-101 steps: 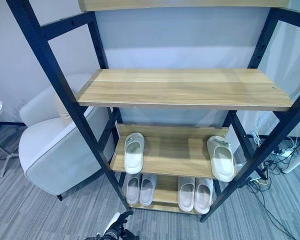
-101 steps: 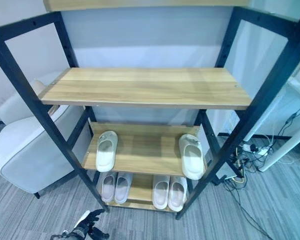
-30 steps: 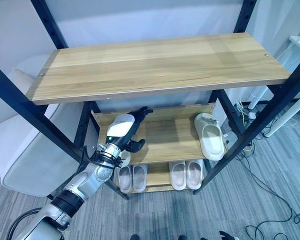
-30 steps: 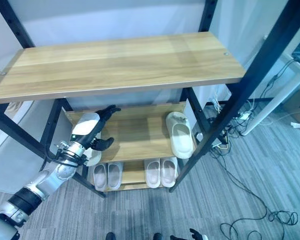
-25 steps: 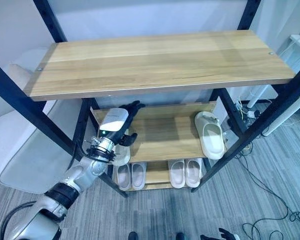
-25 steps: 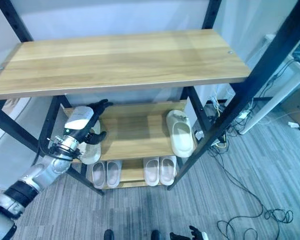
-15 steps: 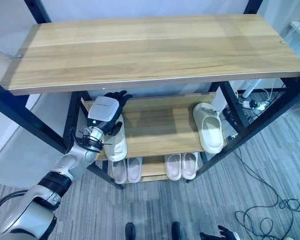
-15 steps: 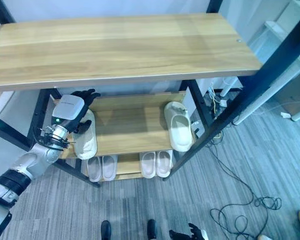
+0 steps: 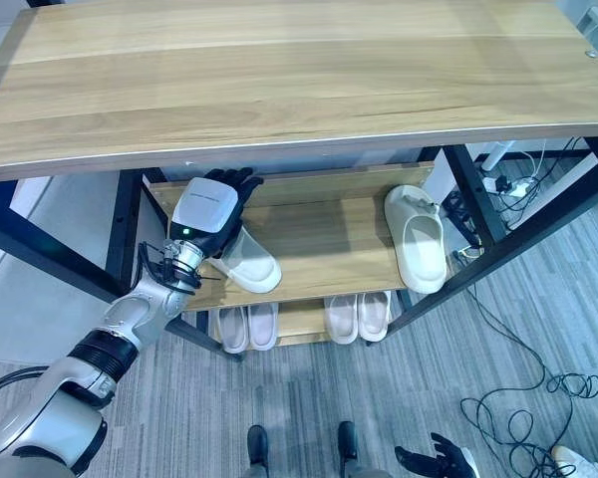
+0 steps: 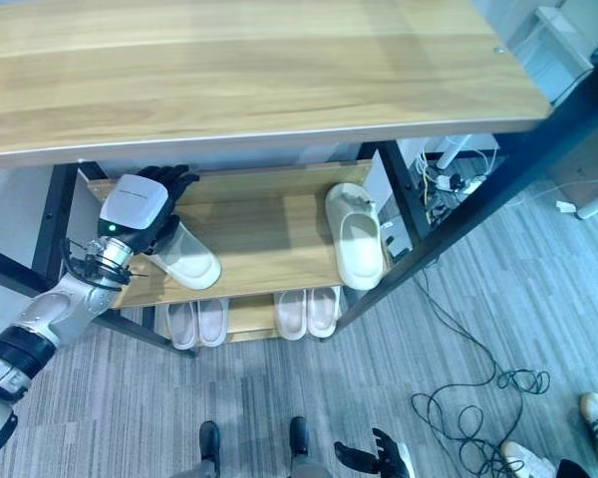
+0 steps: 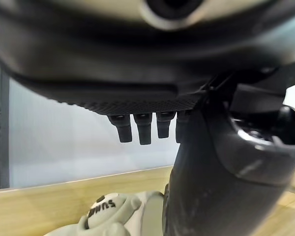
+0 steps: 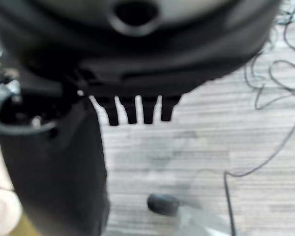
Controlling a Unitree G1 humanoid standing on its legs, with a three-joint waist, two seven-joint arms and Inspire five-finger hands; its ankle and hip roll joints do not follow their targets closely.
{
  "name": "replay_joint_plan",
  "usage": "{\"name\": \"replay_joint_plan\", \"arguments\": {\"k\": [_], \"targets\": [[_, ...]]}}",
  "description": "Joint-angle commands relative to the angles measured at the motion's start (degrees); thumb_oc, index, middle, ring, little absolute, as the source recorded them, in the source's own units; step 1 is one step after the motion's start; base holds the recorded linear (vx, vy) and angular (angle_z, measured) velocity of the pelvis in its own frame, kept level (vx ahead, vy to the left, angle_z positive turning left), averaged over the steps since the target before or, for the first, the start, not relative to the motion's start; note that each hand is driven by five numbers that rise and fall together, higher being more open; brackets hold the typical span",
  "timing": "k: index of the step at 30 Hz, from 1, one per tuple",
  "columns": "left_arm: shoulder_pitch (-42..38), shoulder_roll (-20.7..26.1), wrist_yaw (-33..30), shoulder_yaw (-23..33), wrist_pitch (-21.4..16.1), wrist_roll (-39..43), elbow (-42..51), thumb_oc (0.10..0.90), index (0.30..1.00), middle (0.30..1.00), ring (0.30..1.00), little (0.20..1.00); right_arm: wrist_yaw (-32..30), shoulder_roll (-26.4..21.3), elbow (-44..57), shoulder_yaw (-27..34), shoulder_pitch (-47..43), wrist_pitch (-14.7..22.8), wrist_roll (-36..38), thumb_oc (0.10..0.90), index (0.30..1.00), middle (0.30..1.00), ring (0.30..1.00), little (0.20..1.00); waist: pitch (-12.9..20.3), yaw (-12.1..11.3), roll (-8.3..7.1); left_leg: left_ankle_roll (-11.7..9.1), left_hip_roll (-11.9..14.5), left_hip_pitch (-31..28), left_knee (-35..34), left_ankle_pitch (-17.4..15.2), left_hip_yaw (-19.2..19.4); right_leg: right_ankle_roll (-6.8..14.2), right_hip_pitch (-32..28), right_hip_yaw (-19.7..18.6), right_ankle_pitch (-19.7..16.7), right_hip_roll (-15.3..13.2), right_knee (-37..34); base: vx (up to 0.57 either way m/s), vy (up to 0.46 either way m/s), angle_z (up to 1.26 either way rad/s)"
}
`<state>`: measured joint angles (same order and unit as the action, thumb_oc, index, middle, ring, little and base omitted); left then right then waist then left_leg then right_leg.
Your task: Arrange the slippers neatly on the shoe rack.
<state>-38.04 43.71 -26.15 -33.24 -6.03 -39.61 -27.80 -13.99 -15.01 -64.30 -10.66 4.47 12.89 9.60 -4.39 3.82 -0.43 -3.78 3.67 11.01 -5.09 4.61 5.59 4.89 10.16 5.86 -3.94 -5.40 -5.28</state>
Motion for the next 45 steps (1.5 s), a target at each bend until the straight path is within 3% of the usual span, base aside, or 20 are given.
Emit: {"name": "replay_joint_plan", "arguments": {"k": [1, 13, 30, 31, 35, 40, 45], "targets": [[-7.26, 3.12, -4.99, 6.45, 1.22, -1.12, 0.81, 0.800, 0.900, 0.900, 0.900, 0.900, -1.73, -1.85, 1.98, 1.60, 1.42, 1.32, 0.65, 0.800, 0.900, 0.900, 0.900, 0.900, 2.30, -1.53, -0.06, 0.63, -3.70, -0.33, 0.09, -2.93, -2.96, 4.93, -0.34, 1.96, 0.30, -2.12, 0.28, 0.00, 0.000, 0.00], [-3.58, 0.85, -4.47, 8.52, 2.71, -1.94, 0.62, 0.800, 0.900, 0.900, 0.900, 0.900, -2.25, -1.17, 2.42, 1.13, 1.66, 0.67, -0.40, 0.800, 0.900, 0.900, 0.900, 0.900, 2.61, -1.98, 0.29, 0.63, -3.72, -1.15, 0.09, -3.09, -3.31, 4.87, -1.27, 2.67, 0.64, -2.22, 0.28, 0.00, 0.000, 0.00], [-6.50, -5.06, -4.03, 3.39, 4.89, -1.19, -10.65, 0.800, 0.900, 0.900, 0.900, 0.900, -3.22, -1.61, 1.33, 0.66, -0.23, 0.47, -0.16, 0.800, 0.900, 0.900, 0.900, 0.900, 2.31, -0.82, -0.48, 0.68, -3.50, 3.03, 0.09, -1.75, -3.16, 4.77, 2.86, 2.31, -0.79, -2.12, 0.28, 0.00, 0.000, 0.00], [-6.70, -5.39, -3.93, 3.20, 5.31, -1.24, -11.67, 0.400, 0.300, 0.300, 0.300, 0.300, -3.22, -1.61, 1.18, 0.59, -0.39, 0.43, -0.12, 0.800, 0.900, 0.900, 0.900, 0.900, 2.30, -0.72, -0.55, 0.67, -3.46, 3.18, 0.09, -1.73, -3.10, 4.74, 3.12, 2.26, -0.85, -2.12, 0.28, 0.00, 0.000, 0.00], [-8.09, -7.20, -4.11, 4.71, 7.61, 0.43, -12.78, 0.400, 0.300, 0.300, 0.300, 0.300, -3.35, -1.34, 1.69, 0.50, -1.35, 0.10, 0.41, 0.800, 0.900, 0.900, 0.900, 0.900, 1.82, -0.59, -0.98, 0.63, -3.38, 4.25, 0.09, -1.37, -3.11, 4.72, 4.15, 2.18, -1.16, -2.10, 0.28, 0.00, 0.000, 0.00], [-7.61, -9.21, -5.21, 5.68, 7.36, 0.01, -9.57, 0.400, 0.300, 0.300, 0.300, 0.300, -3.02, -1.01, 1.86, 0.34, -1.35, -0.02, 0.93, 0.800, 0.900, 0.900, 0.900, 0.900, 1.34, -0.40, -1.48, 0.58, -3.31, 4.87, 0.09, -1.27, -2.89, 4.59, 4.83, 2.07, -1.25, -2.01, 0.28, 0.00, 0.000, 0.00], [-3.89, -12.65, -7.89, 4.82, 2.15, 0.49, -2.14, 0.400, 0.300, 0.300, 0.300, 0.300, -3.37, -0.59, 0.58, -0.62, -1.54, 0.60, 0.66, 0.800, 0.900, 0.900, 0.900, 0.900, 1.04, -0.49, -1.78, 0.68, -3.23, 4.70, 0.09, -1.54, -2.58, 4.51, 4.83, 1.68, -1.19, -2.00, 0.28, 0.00, 0.000, 0.00]]}}
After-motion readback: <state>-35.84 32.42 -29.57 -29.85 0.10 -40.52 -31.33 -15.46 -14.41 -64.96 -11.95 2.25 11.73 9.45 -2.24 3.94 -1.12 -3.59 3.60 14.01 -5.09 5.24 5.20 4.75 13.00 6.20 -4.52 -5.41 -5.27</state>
